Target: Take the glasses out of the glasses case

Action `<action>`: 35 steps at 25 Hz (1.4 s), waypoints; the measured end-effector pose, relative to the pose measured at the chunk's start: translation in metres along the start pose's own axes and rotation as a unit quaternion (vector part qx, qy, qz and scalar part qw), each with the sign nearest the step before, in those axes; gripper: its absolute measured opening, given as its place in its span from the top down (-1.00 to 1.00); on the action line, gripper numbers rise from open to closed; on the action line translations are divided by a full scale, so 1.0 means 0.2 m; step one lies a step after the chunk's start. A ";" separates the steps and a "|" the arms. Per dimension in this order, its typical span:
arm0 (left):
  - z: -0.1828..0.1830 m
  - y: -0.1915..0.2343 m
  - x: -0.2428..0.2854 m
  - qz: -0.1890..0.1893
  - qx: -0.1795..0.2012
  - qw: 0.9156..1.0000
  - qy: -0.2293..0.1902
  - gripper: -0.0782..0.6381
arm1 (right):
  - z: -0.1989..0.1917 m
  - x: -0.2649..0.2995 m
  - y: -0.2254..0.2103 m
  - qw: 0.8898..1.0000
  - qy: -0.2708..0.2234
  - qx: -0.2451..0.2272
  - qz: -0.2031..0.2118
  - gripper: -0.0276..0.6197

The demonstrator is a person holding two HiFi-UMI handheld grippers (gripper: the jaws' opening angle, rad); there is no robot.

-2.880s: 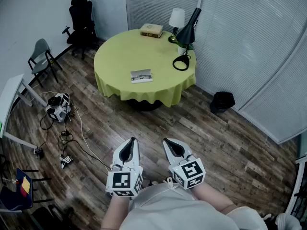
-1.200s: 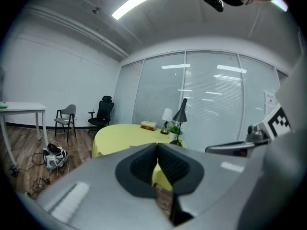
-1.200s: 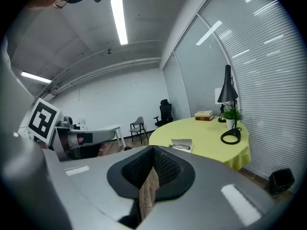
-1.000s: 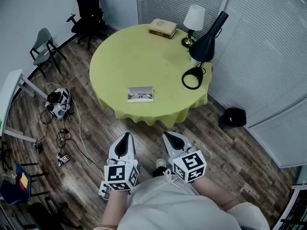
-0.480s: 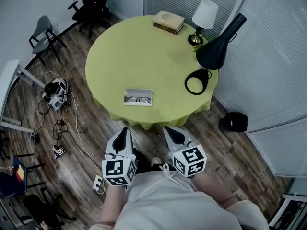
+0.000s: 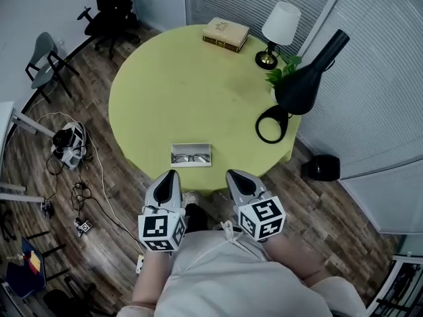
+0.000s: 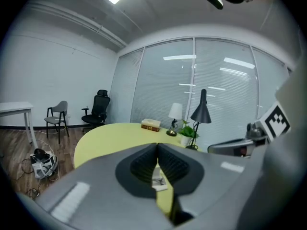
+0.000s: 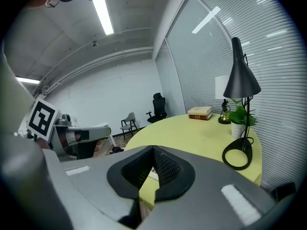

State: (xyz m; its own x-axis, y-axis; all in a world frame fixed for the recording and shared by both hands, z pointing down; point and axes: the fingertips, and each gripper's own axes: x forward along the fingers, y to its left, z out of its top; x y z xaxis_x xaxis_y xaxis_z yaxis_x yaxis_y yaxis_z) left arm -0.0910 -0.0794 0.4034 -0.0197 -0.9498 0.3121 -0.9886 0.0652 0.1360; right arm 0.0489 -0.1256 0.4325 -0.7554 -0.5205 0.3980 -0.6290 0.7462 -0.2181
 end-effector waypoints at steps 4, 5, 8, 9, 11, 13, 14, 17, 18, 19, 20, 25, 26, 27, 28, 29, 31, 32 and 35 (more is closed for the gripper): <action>0.03 0.11 0.22 -0.032 0.019 0.999 0.017 0.76 | 0.10 0.19 -0.07 0.999 -0.011 0.010 -0.029 0.92; 0.02 0.14 0.27 -0.043 0.016 0.999 0.024 0.76 | 0.11 0.23 -0.08 0.999 -0.012 0.014 -0.038 0.92; -0.02 0.22 0.37 -0.072 0.009 0.996 0.045 0.76 | 0.10 0.31 -0.10 0.998 -0.005 0.027 -0.060 0.92; -0.03 0.24 0.41 -0.077 0.015 0.996 0.050 0.76 | 0.09 0.34 -0.11 0.997 -0.002 0.030 -0.066 0.92; -0.08 0.27 0.47 -0.091 0.039 0.994 0.053 0.76 | 0.06 0.40 -0.13 0.996 0.006 0.035 -0.076 0.92; -0.14 0.28 0.53 -0.117 0.073 0.989 0.058 0.76 | 0.02 0.46 -0.15 0.995 0.018 0.039 -0.085 0.92; -0.18 0.28 0.56 -0.131 0.092 0.985 0.065 0.76 | 0.00 0.49 -0.16 0.995 0.025 0.041 -0.089 0.92; -0.32 0.26 0.63 -0.165 0.134 0.972 0.099 0.76 | -0.08 0.57 -0.20 0.993 0.040 0.047 -0.100 0.92; -0.36 0.26 0.67 -0.174 0.134 0.969 0.112 0.76 | -0.10 0.59 -0.22 0.993 0.042 0.049 -0.103 0.92; -0.40 0.26 0.70 -0.184 0.129 0.966 0.126 0.76 | -0.12 0.62 -0.24 0.992 0.044 0.050 -0.105 0.91; -0.44 0.26 0.73 -0.196 0.123 0.963 0.141 0.76 | -0.15 0.64 -0.25 0.992 0.047 0.050 -0.108 0.92; -0.63 0.22 0.81 -0.258 0.181 0.925 0.213 0.72 | -0.28 0.71 -0.29 0.988 0.071 0.068 -0.121 0.92; -0.66 0.21 0.83 -0.270 0.200 0.914 0.228 0.68 | -0.30 0.72 -0.29 0.987 0.075 0.072 -0.121 0.92; -0.70 0.20 0.84 -0.283 0.215 0.903 0.243 0.63 | -0.31 0.73 -0.29 0.987 0.079 0.075 -0.122 0.92; -0.73 0.18 0.85 -0.293 0.228 0.892 0.257 0.58 | -0.33 0.74 -0.30 0.986 0.082 0.076 -0.124 0.92; -0.77 0.17 0.87 -0.302 0.240 0.883 0.266 0.55 | -0.35 0.74 -0.30 0.985 0.086 0.078 -0.125 0.91; -0.82 0.16 0.90 -0.313 0.264 0.870 0.276 0.54 | -0.37 0.76 -0.31 0.984 0.092 0.082 -0.128 0.91; -0.84 0.15 0.91 -0.317 0.276 0.863 0.280 0.51 | -0.38 0.76 -0.31 0.984 0.095 0.083 -0.129 0.91; -0.89 0.13 0.94 -0.337 0.309 0.838 0.297 0.48 | -0.41 0.77 -0.32 0.982 0.104 0.086 -0.134 0.92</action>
State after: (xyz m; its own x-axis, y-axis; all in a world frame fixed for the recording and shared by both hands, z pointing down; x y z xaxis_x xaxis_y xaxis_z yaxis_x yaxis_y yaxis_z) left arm -0.0943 -0.2024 0.6336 0.4706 -0.3753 0.7986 -0.6380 -0.7699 0.0141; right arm -0.0124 -0.2193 0.5799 -0.5167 -0.5784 0.6313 -0.8349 0.5037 -0.2220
